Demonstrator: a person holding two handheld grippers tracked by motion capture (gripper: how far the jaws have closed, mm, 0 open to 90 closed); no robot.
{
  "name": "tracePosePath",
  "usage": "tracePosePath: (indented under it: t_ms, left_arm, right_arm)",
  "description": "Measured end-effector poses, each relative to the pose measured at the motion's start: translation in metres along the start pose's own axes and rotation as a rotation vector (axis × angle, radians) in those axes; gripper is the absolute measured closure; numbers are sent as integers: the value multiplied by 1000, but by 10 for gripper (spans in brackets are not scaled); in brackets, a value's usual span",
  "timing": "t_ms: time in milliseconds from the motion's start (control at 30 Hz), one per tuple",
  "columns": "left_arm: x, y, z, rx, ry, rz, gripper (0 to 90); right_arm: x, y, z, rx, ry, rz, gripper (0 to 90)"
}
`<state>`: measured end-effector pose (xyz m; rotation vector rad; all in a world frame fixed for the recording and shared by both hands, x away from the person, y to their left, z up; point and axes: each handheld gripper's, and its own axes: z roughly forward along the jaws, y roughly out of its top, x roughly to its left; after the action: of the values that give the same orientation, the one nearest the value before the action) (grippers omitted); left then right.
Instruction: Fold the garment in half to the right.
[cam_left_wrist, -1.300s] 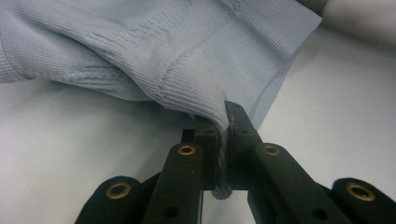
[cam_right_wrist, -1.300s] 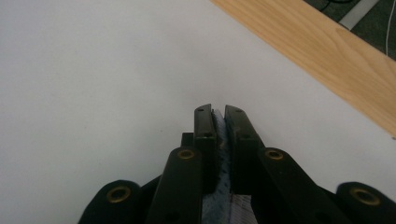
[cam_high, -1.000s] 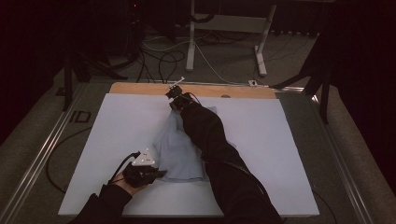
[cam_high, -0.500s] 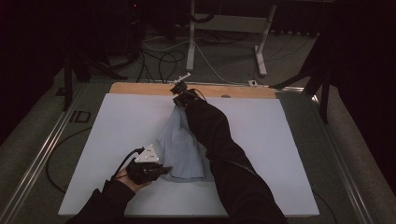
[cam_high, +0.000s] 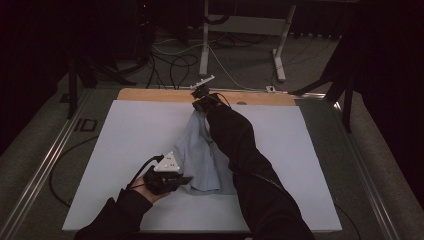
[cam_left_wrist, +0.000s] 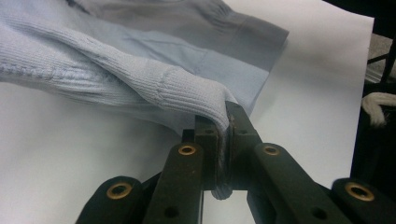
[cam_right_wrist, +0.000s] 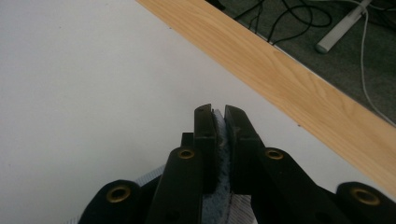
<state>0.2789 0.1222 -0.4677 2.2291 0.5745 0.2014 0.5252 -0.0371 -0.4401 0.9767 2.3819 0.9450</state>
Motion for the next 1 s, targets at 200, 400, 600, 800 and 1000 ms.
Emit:
tracePosePath:
  t_ms: [200,400,600,800,1000]
  left_arm:
    - [-4,11,6,0,-15,21,873]
    - [-8,21,10,0,-27,42,874]
    - [-12,33,20,3,-45,59,873]
    - [-18,43,31,6,-68,77,874]
    - [-23,51,43,17,-90,95,874]
  right_arm:
    - [-8,-3,-12,-16,-9,6,849]
    - [-17,-9,-20,-22,-8,16,849]
    - [-28,-16,-30,-38,-2,35,848]
    - [-36,-23,-36,-49,-9,50,848]
    - [-45,-31,-40,-60,-7,64,847]
